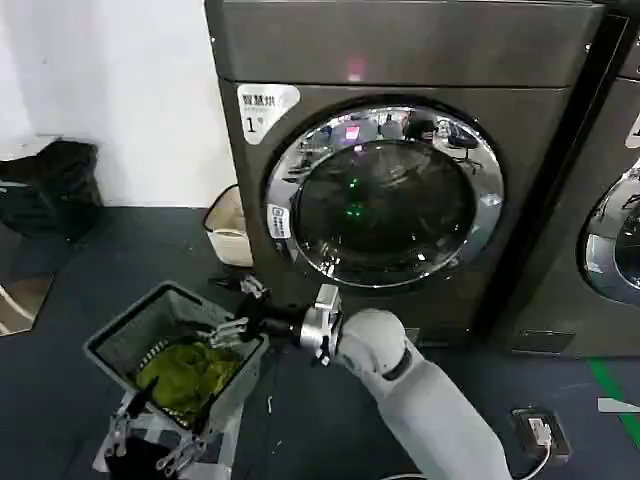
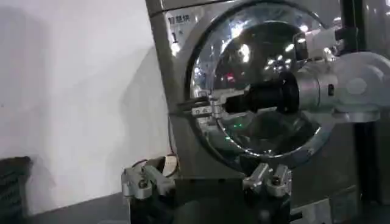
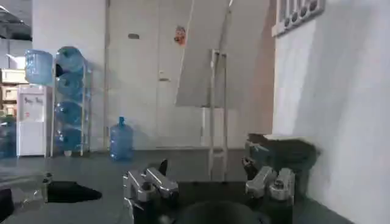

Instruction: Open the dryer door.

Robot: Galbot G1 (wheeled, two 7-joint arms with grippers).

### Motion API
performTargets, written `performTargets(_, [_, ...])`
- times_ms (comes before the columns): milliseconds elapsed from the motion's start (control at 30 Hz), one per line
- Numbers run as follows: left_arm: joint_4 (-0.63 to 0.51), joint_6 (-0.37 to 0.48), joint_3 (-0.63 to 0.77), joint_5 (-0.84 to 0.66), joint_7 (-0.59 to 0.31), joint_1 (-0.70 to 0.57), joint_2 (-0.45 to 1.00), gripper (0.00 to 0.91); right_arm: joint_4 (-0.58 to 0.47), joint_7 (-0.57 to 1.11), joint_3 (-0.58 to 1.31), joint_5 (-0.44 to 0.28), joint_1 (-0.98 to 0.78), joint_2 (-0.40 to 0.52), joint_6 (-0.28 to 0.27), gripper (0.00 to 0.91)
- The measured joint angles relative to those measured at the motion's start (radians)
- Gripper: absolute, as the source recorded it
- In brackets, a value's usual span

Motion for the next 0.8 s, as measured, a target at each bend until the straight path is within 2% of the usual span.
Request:
performTargets(200, [0.015,0.003,0.004,0.015,0.002,-0.003,0.002,0.907,-0.005,-0.077,0.130,-0.069,-0.072,-0.039,0.029,0.907])
performTargets(433, [0.015,0.048,0.004,-0.006,0.029,-0.010,0.015,0.907,-0.032,-0.085,0.249,-0.069,-0.114,-0.069,0.061,0.907])
performTargets(600, [0.013,0.061,0.002,-0.011,0.025,-0.011,0.014,0.907,-0.093,-0.079,0.287,-0.062,-0.081,-0.091,0.123,0.907])
performTargets(800, [0.010,0.067,0.003,-0.004,0.022,-0.010,0.004,0.907,-0.188,-0.085,0.275,-0.063,0.002,-0.091,0.160,0.907])
